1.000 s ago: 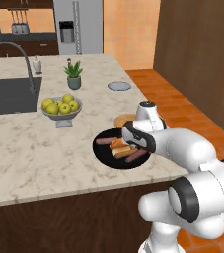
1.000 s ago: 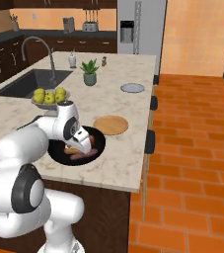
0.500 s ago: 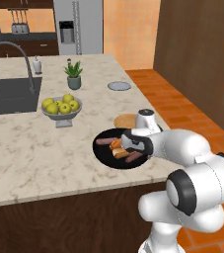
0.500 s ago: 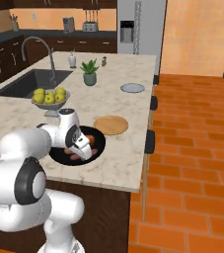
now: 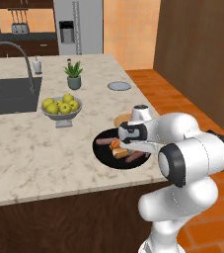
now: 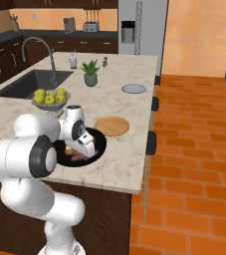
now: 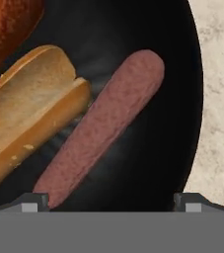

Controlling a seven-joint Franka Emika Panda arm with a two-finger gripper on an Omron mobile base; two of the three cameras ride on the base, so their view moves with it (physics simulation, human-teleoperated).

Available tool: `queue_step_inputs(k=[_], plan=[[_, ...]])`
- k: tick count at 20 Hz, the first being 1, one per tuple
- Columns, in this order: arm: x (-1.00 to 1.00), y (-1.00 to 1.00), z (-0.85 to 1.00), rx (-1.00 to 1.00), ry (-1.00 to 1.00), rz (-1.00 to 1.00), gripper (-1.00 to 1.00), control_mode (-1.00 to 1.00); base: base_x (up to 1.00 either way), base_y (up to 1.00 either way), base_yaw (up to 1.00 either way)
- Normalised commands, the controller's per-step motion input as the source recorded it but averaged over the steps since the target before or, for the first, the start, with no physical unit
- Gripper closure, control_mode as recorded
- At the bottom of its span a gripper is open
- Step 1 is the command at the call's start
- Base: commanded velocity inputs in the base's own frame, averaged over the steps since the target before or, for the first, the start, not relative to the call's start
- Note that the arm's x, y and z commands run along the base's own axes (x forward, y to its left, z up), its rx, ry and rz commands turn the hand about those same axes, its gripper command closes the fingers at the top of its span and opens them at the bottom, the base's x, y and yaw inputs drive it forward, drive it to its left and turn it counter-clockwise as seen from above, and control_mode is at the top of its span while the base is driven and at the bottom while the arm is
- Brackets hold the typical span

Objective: Place one bun and one sausage from the bowl on each plate.

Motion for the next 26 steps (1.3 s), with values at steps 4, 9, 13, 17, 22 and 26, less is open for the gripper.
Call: queue_step_inputs(k=[4, 9, 13, 17, 22, 26], plan=[[0.39, 0.0, -0.29, 0.0, 0.04, 0.0, -1.0, -1.0, 0.0, 0.0, 0.0], [0.3, 0.0, -0.51, 0.0, 0.04, 0.0, -1.0, -1.0, 0.0, 0.0, 0.0], [0.11, 0.0, -0.4, 0.0, 0.01, 0.0, -1.0, -1.0, 0.0, 0.0, 0.0], [0.0, 0.0, -0.52, 0.0, 0.0, 0.0, -1.0, -1.0, 0.0, 0.0, 0.0], [0.0, 0.0, -0.13, 0.0, 0.0, 0.0, 1.0, -1.0, 0.0, 0.0, 0.0], [-0.1, -0.03, 0.01, 0.0, 0.0, 0.0, 1.0, -1.0, 0.0, 0.0, 0.0]])
